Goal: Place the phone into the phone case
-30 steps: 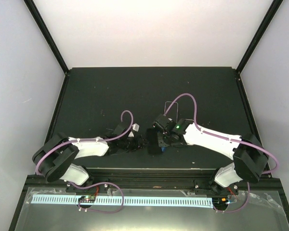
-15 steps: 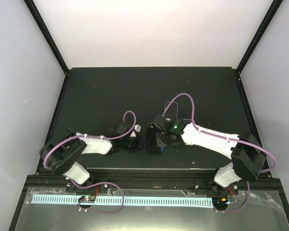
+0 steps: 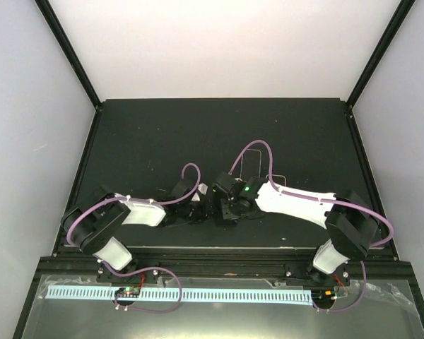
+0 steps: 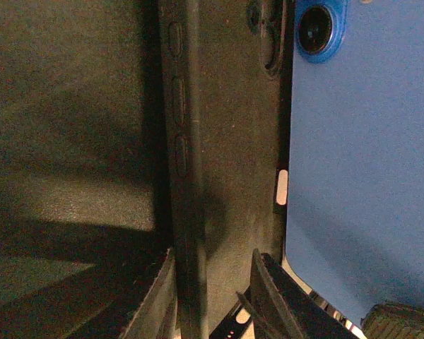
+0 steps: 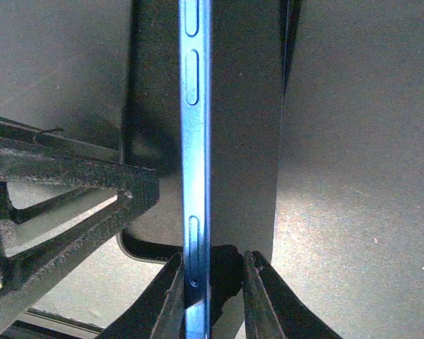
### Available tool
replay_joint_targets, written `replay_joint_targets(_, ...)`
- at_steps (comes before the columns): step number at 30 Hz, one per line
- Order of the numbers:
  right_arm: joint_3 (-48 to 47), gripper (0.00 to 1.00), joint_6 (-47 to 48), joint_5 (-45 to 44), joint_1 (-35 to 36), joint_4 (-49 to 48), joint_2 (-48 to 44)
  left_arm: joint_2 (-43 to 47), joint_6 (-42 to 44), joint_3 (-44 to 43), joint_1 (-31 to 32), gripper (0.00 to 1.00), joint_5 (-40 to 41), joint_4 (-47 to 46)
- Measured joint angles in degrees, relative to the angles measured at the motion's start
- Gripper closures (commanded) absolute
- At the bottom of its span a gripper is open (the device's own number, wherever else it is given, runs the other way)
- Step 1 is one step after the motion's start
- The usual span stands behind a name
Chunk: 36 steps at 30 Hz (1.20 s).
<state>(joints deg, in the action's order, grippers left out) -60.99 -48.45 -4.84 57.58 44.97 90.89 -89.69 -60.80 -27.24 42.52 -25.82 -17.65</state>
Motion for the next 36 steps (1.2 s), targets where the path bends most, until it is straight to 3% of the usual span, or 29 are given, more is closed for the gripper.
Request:
replay_joint_targets(9,-0.02,0.72,-1.36,2.19,0.13,-2.86,1.46,1.36,-1.66,1.84,0.31,0.70,0.11,-0.81)
replay_joint_targets(18,-0.37,0.60,-1.99,4.81,0.17,-7.41,4.59,11.26,-1.92,4.35,0.31,0.65,3.91,3.98)
replay_joint_targets(25,0.55,0.34,-1.22,5.03,-0.22,-10.12,4.48,17.25,-0.79,4.31,0.31,0.59,8.83,10.99)
replay_joint_targets(30,4.26,0.35,1.36,6.10,-1.44,-13.94,0.90,17.44,2.08,1.46,0.31,0.58,11.50,15.82)
replay_joint_targets(36,10.25,0.47,4.33,7.34,-6.29,-18.97,-3.91,12.35,6.23,-5.29,0.31,0.61,12.90,18.49)
